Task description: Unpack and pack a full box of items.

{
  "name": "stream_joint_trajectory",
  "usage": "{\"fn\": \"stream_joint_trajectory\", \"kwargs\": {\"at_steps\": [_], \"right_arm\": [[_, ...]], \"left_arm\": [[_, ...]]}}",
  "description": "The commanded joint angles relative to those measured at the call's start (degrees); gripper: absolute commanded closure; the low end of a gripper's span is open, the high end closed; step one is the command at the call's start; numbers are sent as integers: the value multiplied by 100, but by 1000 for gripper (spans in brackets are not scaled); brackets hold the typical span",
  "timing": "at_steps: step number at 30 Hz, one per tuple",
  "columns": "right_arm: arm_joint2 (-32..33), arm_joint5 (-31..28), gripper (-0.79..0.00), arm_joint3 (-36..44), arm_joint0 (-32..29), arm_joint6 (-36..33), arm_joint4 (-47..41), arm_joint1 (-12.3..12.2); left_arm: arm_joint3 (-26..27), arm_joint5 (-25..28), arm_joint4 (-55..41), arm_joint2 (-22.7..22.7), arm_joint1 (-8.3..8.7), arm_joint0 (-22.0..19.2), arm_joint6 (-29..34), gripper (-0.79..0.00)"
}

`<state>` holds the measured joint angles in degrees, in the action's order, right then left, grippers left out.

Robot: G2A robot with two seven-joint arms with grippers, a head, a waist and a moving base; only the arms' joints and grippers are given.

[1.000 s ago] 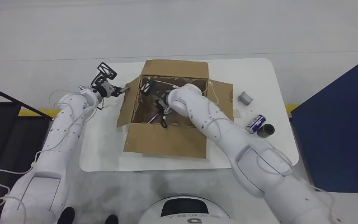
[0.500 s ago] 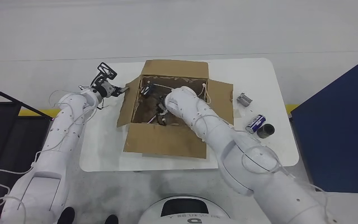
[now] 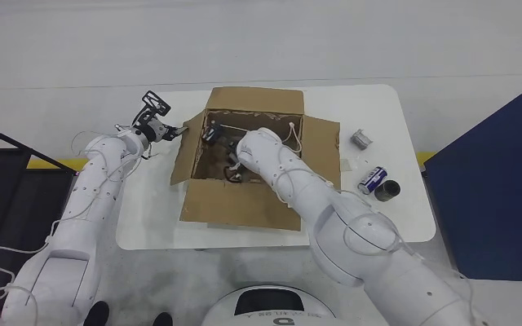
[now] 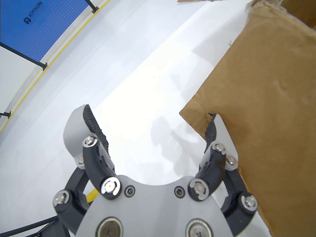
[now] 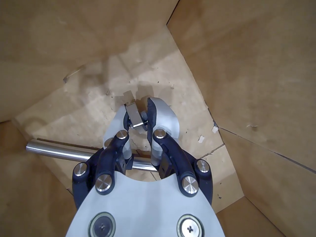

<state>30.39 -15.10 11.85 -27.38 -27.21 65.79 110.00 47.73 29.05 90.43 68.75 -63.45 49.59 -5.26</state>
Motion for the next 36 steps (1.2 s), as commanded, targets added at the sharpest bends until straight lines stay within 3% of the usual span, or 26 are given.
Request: {"fn": "stream_joint_trajectory", "kwargs": {"at_steps": [1, 13, 20, 24, 36], "right_arm": [[9, -37, 0, -22, 21, 99, 8, 3], [50, -757, 0, 39, 62, 1099, 208, -183], [122, -655, 0, 235, -56, 1662, 329, -373], [176, -567, 0, 458, -150, 1748, 388, -487], [184, -576, 0, 477, -170, 1783, 372, -490]], "left_arm": [[0, 0, 0, 0, 0, 0, 0, -785], [0, 0, 0, 0, 0, 0, 0, -785], [0, 0, 0, 0, 0, 0, 0, -785], [0, 0, 0, 0, 0, 0, 0, -785], [0, 0, 0, 0, 0, 0, 0, -785]]}}
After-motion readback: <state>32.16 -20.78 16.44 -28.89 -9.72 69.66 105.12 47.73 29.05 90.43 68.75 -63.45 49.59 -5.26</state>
